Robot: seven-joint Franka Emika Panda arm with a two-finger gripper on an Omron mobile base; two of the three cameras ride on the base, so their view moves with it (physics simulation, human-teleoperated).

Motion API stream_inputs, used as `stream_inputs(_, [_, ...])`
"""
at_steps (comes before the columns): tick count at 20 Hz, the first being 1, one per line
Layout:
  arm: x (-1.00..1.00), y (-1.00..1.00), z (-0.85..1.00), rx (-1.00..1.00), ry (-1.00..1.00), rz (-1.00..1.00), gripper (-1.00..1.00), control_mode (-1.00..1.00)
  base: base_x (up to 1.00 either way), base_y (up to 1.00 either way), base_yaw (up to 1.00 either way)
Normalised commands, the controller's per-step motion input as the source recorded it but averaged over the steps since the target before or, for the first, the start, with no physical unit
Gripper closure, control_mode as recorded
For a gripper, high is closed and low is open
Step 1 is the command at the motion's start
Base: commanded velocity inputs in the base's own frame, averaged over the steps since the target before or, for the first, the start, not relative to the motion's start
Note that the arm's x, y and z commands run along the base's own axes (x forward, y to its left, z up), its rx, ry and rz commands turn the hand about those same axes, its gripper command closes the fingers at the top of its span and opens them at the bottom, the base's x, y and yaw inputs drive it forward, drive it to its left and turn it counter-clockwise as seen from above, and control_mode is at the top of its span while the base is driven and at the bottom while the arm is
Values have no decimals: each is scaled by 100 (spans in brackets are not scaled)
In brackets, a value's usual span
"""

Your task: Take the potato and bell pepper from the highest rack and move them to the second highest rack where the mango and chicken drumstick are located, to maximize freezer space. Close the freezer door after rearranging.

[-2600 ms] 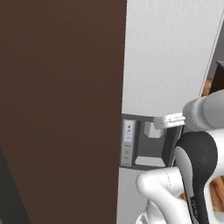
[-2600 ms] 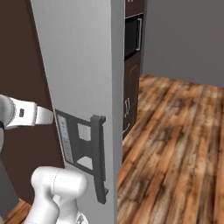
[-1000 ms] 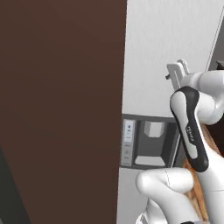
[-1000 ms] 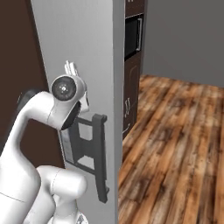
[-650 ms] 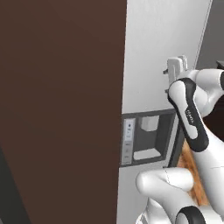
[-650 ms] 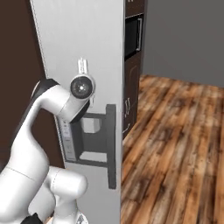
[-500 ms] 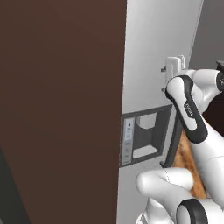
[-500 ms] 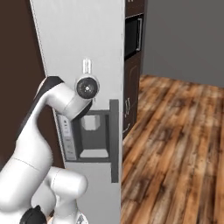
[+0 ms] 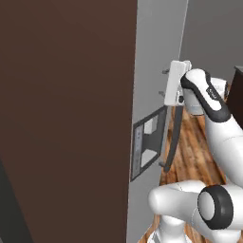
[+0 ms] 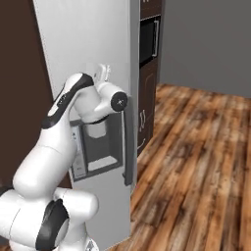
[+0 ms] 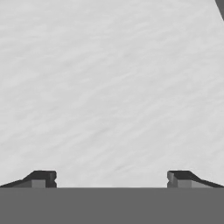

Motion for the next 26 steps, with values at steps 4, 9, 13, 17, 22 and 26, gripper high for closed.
stream_inputs(4, [54,57,-11,6,0,27,-100,-100,0,0,0])
stream_inputs(9, [20,75,-9,-1,0,17,-100,-100,0,0,0])
stream_inputs(13, [0,82,-10,-9,0,17,-100,-100,0,0,0])
stream_inputs(17, [0,95,-12,-13,0,19,-100,-100,0,0,0])
stream_inputs(22, [-17,87,-20,-12,0,16,-100,-100,0,0,0])
stream_inputs(26, [-19,65,-23,-14,0,9,-100,-100,0,0,0])
